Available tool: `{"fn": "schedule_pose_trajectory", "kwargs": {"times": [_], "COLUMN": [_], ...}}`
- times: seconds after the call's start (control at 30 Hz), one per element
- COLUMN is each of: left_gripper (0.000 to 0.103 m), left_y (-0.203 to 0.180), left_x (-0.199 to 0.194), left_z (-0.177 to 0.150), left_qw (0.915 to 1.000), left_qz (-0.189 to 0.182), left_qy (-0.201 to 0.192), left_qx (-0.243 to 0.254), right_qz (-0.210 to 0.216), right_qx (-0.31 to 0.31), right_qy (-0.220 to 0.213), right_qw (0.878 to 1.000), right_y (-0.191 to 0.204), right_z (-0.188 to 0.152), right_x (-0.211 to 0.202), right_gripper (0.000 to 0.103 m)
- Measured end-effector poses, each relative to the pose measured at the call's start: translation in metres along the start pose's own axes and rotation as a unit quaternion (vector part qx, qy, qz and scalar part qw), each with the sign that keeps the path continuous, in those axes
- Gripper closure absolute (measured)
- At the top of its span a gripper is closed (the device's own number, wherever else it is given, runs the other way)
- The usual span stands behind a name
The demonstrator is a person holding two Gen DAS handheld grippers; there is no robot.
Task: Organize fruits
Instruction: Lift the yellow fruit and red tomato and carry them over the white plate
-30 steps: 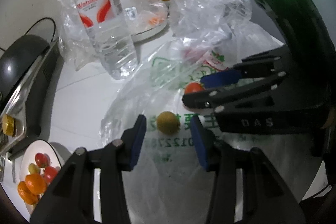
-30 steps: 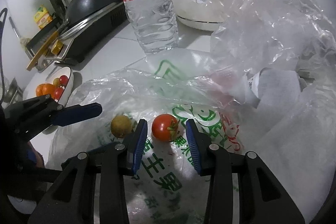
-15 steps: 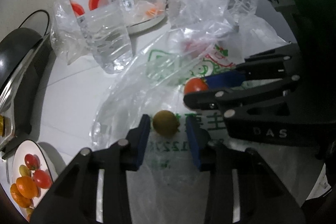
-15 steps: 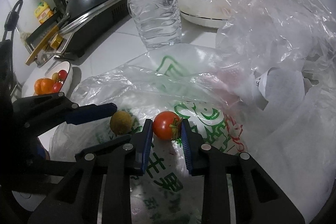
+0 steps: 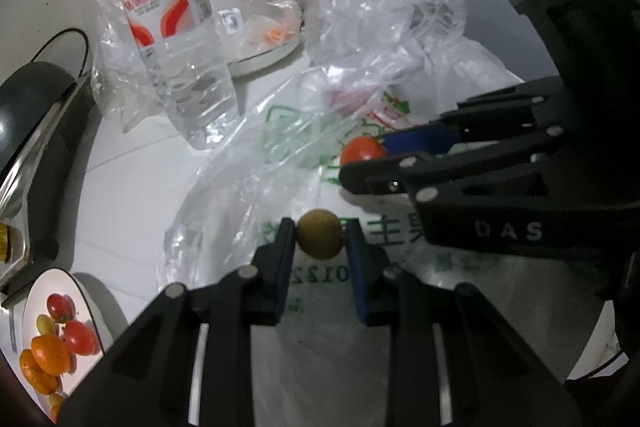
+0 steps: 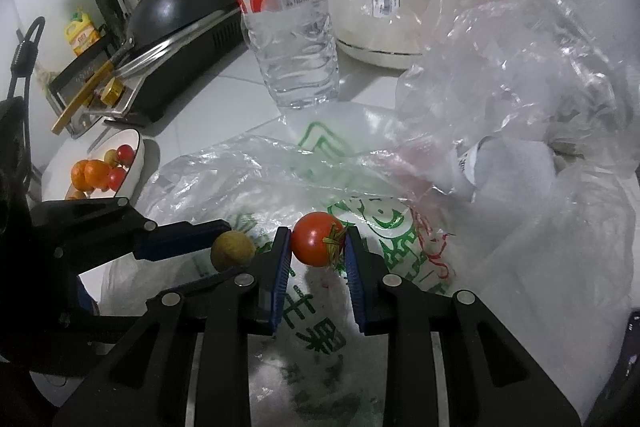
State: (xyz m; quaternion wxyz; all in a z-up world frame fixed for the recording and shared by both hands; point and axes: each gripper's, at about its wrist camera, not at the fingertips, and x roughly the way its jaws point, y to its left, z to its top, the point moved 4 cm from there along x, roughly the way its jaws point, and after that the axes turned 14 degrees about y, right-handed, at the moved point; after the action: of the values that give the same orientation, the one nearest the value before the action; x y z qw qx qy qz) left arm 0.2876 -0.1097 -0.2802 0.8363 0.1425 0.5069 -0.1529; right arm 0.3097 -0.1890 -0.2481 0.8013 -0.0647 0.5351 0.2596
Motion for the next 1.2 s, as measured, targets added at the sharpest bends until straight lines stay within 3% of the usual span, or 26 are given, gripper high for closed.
{"fn": "schedule_pose_trajectory", "kwargs": {"times": [0.73,1.2], "left_gripper": [0.077,0.077], "left_y": [-0.005,0.036], "left_x": [-0.081,-0.115], "left_z": [-0.038,-0.087], "left_qw": [0.9977,0.9944], "left_qz": [0.007,0.031], "left_qy": [-0.067,-0.085], "left_qx": [-0.01,-0.054], "right_qz": [-0.028,-0.036], "right_qx": [-0.008,-0.04], "right_qy": [-0.039,-0.051], "right_qw": [0.999,0.997], "right_y": [0.039,0.095], "right_z": [-0.029,-0.028], "right_x": [-0.06,-0.072], "right_gripper": [0.075,0.075]}}
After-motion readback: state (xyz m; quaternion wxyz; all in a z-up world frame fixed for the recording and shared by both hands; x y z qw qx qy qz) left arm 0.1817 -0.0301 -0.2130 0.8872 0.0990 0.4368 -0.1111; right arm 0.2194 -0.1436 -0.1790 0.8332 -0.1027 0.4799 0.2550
